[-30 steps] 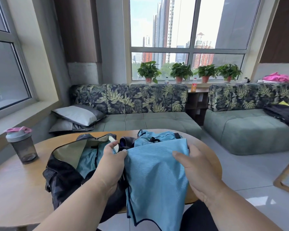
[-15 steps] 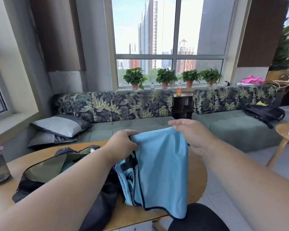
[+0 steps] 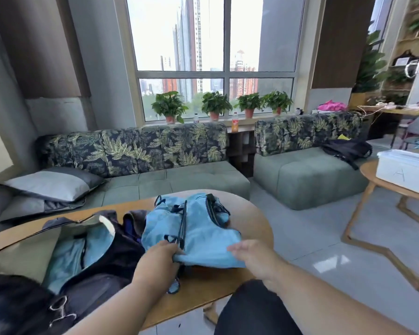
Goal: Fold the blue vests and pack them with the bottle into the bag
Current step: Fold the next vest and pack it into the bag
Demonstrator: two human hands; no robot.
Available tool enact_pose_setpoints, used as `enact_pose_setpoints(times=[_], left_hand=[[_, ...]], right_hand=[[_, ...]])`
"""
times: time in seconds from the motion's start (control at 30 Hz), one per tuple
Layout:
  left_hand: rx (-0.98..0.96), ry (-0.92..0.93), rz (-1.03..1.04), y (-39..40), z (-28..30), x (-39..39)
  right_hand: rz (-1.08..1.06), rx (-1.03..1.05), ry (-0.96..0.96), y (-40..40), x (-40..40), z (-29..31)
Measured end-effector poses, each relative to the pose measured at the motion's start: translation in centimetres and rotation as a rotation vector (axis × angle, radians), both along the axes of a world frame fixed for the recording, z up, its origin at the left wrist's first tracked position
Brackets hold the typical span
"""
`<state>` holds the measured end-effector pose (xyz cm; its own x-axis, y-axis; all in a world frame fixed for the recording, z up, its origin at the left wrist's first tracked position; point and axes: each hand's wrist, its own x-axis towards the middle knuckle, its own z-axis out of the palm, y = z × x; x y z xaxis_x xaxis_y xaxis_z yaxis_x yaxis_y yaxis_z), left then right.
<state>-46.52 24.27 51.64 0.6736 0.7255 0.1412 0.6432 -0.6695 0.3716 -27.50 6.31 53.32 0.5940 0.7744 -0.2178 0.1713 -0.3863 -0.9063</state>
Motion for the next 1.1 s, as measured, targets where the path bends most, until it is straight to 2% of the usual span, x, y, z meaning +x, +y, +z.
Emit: enact_pose_setpoints(times=[0.07,0.13,0.37,0.5,0.67,0.8,0.9,1.0,1.1], left_hand=[[-0.039,0.083,-0.021,-1.2,-3.1,-1.3],[-0.05,0.082,-0.018,-1.8,-4.4,-2.4],[-0.014,0.024,-0.037,-2.1,-4.0,-3.6],[-0.033,0.018,-0.065,-2.8,-5.0,-4.3],[-0.003,-0.03,-0.102,-3.3,-5.0,-5.0],[-0.015,-0.109,-0.141,-2.9,-2.8,-5.4],[-0.095,-0.16,-0.183,-2.4,-1.4,-5.7],[-0.18,-0.22,-0.223,-2.7,-0.4,-6.0],[-0.238,-0.24,-0.243,-2.8,0.3,-6.4]], right_hand=[[0.056,-0.093,-0.014,-0.9,-1.0,-2.7],[0.086,-0.14,-0.056,-1.7,-1.2,-3.4],[0.195,-0.245,-0.191,-2.8,-1.9,-3.1],[0.177,-0.353,-0.386,-3.9,-2.6,-4.4],[0.155,-0.306,-0.675,-4.4,-3.1,-3.1],[0.117,-0.25,-0.736,-4.6,-2.4,-1.5],[0.099,-0.193,-0.817,-4.8,-1.8,-0.9],[0.146,-0.102,-0.795,-5.6,-1.4,-0.7],[0.198,0.014,-0.664,-6.8,-1.6,-0.4]])
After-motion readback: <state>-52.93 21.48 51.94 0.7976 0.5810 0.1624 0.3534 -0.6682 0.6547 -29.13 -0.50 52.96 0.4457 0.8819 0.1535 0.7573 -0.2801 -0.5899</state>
